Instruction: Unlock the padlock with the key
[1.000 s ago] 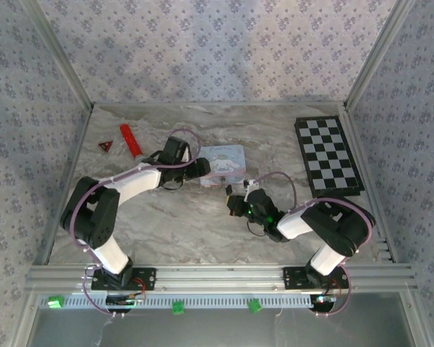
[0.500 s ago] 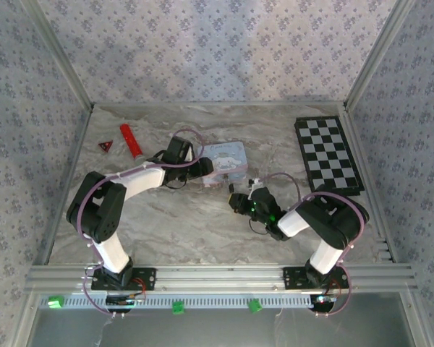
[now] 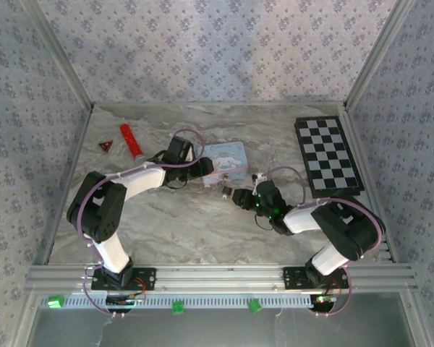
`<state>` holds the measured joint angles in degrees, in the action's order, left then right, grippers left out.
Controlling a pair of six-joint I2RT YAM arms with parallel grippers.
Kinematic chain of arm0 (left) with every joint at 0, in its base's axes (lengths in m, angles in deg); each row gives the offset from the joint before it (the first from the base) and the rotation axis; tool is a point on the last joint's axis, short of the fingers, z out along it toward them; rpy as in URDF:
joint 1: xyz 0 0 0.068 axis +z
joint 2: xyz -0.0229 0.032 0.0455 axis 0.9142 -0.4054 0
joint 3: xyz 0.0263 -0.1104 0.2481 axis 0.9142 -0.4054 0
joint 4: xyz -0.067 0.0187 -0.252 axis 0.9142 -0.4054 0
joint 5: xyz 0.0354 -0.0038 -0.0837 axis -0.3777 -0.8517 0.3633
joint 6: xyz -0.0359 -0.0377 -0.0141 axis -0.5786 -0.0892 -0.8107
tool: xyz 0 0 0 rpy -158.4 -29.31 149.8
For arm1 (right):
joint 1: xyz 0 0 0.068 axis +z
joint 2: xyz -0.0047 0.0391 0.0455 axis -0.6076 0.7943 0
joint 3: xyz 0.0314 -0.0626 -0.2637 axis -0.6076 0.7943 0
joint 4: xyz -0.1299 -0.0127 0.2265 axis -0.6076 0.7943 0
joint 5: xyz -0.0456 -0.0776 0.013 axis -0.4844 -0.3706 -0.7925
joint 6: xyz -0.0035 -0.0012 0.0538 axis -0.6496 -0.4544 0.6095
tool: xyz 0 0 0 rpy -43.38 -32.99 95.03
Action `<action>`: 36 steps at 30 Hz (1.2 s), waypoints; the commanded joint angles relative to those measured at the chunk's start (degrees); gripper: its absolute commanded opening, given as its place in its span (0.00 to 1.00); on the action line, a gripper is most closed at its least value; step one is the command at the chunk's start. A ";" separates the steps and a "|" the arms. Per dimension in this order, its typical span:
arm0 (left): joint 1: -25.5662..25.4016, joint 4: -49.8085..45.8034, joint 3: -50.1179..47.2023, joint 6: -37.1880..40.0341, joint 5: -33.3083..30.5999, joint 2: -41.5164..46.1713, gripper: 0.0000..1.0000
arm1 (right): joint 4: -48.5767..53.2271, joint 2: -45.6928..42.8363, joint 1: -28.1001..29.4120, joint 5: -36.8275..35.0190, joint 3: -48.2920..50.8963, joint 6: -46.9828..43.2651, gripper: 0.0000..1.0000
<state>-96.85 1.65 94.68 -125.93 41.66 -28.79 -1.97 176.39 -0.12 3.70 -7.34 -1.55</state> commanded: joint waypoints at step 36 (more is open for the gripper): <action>-1.04 3.55 -2.47 -4.36 -1.86 -0.60 0.74 | 4.26 17.87 -0.53 8.92 -14.44 -4.75 0.34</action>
<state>-97.70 5.41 93.17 -129.78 41.42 -29.12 -2.52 192.50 -2.52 11.85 -21.85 -6.65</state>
